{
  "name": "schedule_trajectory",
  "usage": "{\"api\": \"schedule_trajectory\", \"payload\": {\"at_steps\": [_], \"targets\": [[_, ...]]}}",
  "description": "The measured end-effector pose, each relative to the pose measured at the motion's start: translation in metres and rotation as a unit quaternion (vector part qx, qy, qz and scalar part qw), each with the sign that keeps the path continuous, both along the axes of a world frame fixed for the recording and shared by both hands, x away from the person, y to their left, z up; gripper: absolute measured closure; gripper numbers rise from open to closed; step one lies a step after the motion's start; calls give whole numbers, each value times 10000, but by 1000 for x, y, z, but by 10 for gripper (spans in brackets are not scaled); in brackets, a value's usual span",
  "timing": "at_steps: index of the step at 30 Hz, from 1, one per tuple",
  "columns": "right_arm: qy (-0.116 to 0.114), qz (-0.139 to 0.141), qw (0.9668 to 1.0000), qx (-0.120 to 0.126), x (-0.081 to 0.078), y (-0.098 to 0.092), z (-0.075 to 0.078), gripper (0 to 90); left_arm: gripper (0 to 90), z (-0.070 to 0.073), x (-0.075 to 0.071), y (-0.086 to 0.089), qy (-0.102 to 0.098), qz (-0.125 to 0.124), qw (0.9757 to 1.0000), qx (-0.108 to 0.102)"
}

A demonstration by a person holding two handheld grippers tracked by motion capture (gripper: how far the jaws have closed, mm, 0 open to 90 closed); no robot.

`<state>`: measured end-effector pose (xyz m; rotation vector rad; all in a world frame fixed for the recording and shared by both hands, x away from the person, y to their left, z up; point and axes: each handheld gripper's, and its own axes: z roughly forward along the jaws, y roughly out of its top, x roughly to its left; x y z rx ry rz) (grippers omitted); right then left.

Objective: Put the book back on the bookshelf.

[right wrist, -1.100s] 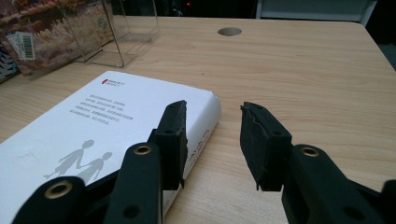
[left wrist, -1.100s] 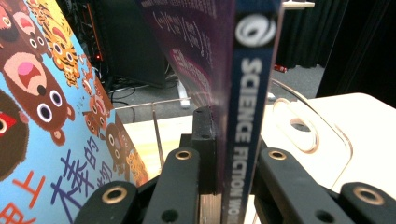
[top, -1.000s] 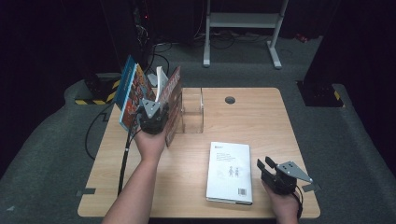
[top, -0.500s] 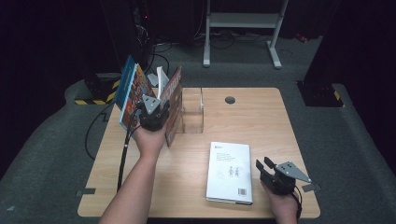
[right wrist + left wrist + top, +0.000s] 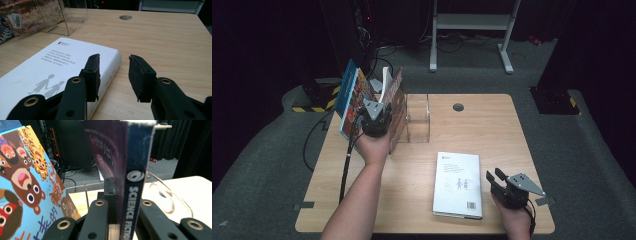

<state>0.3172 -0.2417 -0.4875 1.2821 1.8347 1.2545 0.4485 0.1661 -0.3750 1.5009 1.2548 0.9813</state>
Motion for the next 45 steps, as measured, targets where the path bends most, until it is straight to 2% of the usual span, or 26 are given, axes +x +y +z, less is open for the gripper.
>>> {"api": "schedule_trajectory", "payload": {"at_steps": [4, 7, 13, 16, 22, 31, 37, 45], "targets": [[4, 9, 10000, -4, 0, 0, 0, 608, 841, 3, 5, -2, -46, 47, 10000, 63], [1, 2, 10000, -2, 0, 0, 0, 609, 841, 4, 9, -1, -55, 82, 9999, 33], [5, -4, 10000, 9, -1, 0, 0, 610, 841, -1, 14, -1, -43, 200, 9997, 103], [11, -9, 10000, 12, -1, 0, 0, 610, 841, -2, 16, 0, -55, 241, 9997, 66], [5, 8, 10000, -18, -1, 1, 0, 611, 840, -3, 16, -1, -120, 231, 9997, -1], [17, 6, 10000, -16, -1, 1, -1, 611, 837, -9, 13, -1, -80, 125, 9998, -138], [12, 30, 10000, -17, -1, 2, 0, 609, 823, -9, 11, 1, -44, 225, 9997, -26], [4, 62, 10000, -37, -1, 4, -1, 607, 804, -7, 9, 6, 59, 202, 9998, 2]]}}
